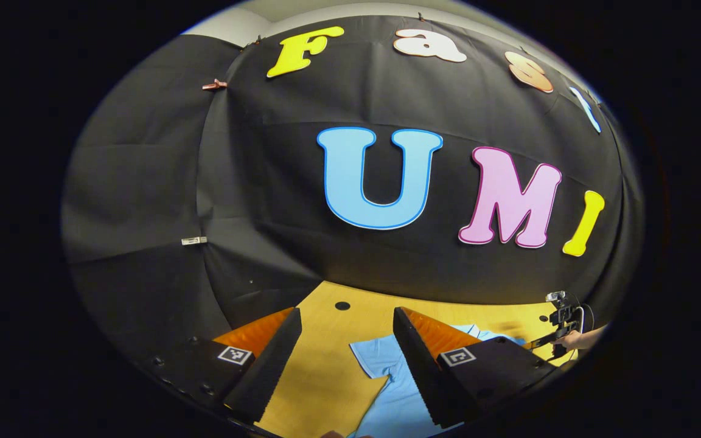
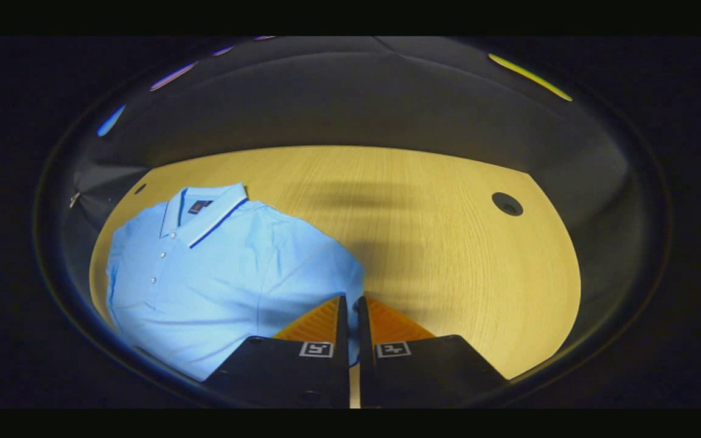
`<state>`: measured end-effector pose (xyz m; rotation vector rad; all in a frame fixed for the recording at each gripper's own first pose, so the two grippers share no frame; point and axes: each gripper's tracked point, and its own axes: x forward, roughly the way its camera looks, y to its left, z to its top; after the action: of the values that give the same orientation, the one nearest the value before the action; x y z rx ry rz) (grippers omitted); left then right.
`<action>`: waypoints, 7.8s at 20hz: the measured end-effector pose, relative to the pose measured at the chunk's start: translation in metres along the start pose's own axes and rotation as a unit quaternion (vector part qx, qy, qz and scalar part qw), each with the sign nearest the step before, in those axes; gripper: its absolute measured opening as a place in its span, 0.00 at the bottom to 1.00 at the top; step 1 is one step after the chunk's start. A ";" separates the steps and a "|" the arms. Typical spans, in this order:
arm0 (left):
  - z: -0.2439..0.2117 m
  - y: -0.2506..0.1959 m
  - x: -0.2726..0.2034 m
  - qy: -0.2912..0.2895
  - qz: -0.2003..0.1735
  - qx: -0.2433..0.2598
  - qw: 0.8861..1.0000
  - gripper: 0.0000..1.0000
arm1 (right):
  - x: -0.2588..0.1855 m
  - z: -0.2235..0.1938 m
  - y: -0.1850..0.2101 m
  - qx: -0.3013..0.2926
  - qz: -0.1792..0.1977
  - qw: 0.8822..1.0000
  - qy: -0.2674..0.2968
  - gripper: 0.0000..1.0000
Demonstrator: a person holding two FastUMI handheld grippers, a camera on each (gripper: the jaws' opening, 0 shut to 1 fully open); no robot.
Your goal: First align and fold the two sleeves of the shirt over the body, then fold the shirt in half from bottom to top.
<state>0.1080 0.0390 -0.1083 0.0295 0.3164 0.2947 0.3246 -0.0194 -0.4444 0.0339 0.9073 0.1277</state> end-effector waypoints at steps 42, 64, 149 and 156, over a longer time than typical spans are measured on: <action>-0.319 -0.053 0.278 0.392 -0.036 -0.037 0.919 0.87 | -0.238 -0.108 -0.070 0.188 -0.008 0.980 -0.063 0.98; -0.269 -0.205 0.224 0.369 -0.250 0.083 0.891 0.08 | -0.221 -0.102 -0.020 0.164 0.056 0.984 -0.049 0.98; -0.196 -0.173 0.312 0.281 -0.119 0.077 0.949 0.06 | -0.065 0.161 0.108 0.137 0.179 0.963 -0.148 0.00; -0.277 -0.195 0.337 0.361 -0.066 0.135 0.920 0.07 | 0.052 0.110 0.087 0.122 0.124 0.982 -0.074 0.09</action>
<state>0.3827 -0.0549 -0.4878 0.1741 1.0900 0.1143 0.4343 0.0759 -0.4098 0.3801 0.7636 0.2413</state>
